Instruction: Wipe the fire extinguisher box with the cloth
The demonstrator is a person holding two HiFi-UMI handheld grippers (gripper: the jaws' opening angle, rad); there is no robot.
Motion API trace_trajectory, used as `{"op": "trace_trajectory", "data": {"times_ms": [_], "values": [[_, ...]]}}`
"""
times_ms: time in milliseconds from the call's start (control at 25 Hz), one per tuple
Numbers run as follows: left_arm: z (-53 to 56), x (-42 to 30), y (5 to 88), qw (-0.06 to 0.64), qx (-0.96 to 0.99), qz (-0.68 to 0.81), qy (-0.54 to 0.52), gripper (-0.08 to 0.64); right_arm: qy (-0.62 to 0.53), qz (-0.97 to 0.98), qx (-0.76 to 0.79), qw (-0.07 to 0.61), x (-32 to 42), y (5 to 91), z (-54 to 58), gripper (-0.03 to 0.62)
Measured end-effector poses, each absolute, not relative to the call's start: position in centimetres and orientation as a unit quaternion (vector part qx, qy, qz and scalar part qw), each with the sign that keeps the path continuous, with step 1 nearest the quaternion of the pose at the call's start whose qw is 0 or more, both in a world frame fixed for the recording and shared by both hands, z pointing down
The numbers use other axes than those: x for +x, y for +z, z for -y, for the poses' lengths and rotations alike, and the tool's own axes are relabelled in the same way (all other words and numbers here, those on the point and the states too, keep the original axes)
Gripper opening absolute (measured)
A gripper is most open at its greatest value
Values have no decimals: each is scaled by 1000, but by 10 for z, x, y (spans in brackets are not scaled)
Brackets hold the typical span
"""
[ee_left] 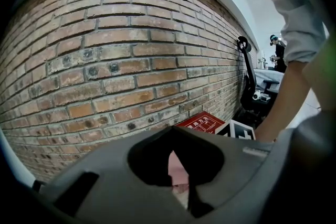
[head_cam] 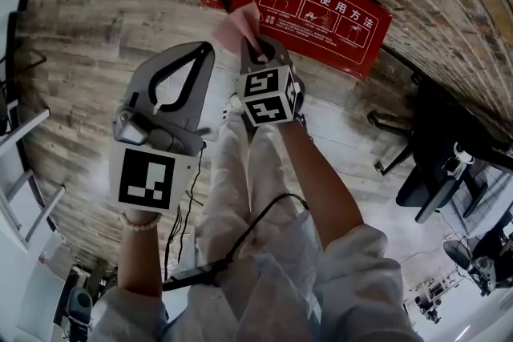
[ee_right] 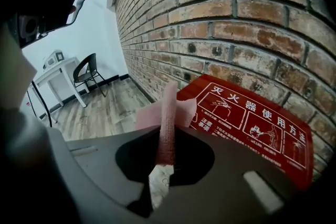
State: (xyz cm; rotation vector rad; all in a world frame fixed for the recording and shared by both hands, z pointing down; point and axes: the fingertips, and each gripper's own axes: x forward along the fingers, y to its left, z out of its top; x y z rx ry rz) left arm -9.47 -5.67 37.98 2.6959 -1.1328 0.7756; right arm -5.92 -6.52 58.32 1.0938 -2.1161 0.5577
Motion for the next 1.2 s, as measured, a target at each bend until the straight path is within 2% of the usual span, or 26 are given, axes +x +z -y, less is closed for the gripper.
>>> {"op": "trace_trajectory", "data": {"times_ms": [1200], "values": [[47, -23, 379, 46, 910, 320, 258, -3, 240, 727, 525, 372, 131, 592, 13, 17]]}}
